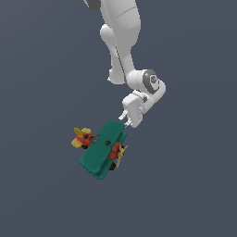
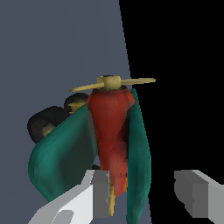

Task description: Pick up the object and move it to a goal position.

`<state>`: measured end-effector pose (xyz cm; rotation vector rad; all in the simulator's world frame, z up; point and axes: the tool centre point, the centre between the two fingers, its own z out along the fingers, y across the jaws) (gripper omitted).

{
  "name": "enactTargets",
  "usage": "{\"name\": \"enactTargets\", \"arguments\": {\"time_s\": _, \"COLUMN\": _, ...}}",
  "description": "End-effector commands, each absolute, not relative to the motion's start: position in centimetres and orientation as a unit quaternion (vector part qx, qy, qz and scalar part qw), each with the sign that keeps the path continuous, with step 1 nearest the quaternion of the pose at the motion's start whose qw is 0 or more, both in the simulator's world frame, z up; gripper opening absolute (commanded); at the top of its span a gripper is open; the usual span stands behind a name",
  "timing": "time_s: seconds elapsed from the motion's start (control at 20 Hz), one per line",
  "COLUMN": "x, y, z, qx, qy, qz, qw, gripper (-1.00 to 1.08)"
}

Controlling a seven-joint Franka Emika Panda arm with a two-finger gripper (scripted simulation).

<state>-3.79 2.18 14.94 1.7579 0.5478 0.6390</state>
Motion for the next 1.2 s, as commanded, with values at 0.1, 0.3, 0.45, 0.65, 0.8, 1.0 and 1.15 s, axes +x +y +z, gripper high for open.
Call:
{"name": "enactTargets", "arguments": {"time_s": 0.1, "x": -3.0, "y": 1.2, "z": 14.6, "qx": 0.746, "qy": 0.232, "qz": 0.271, "qw": 0.562, "gripper": 0.28}}
{"name": "enactTargets", "arguments": {"time_s": 0.3, "x": -2.2, "y": 0.3, "z": 14.3, "qx": 0.746, "qy": 0.232, "qz": 0.271, "qw": 0.562, "gripper": 0.28}}
{"name": "enactTargets", "arguments": {"time_s": 0.45, "x": -1.9, "y": 0.0, "z": 14.2, "qx": 0.746, "qy": 0.232, "qz": 0.270, "qw": 0.562, "gripper": 0.28}}
{"name": "enactTargets", "arguments": {"time_s": 0.65, "x": -1.8, "y": -0.1, "z": 14.2, "qx": 0.746, "qy": 0.233, "qz": 0.270, "qw": 0.562, "gripper": -1.00}}
{"name": "enactTargets", "arguments": {"time_s": 0.8, "x": -1.8, "y": -0.1, "z": 14.2, "qx": 0.746, "qy": 0.233, "qz": 0.270, "qw": 0.562, "gripper": -1.00}}
{"name": "enactTargets", "arguments": {"time_s": 1.0, "x": -1.8, "y": -0.1, "z": 14.2, "qx": 0.746, "qy": 0.233, "qz": 0.270, "qw": 0.562, "gripper": -1.00}}
{"name": "enactTargets", "arguments": {"time_s": 1.15, "x": -1.9, "y": -0.1, "z": 14.2, "qx": 0.746, "qy": 0.232, "qz": 0.270, "qw": 0.562, "gripper": -1.00}}
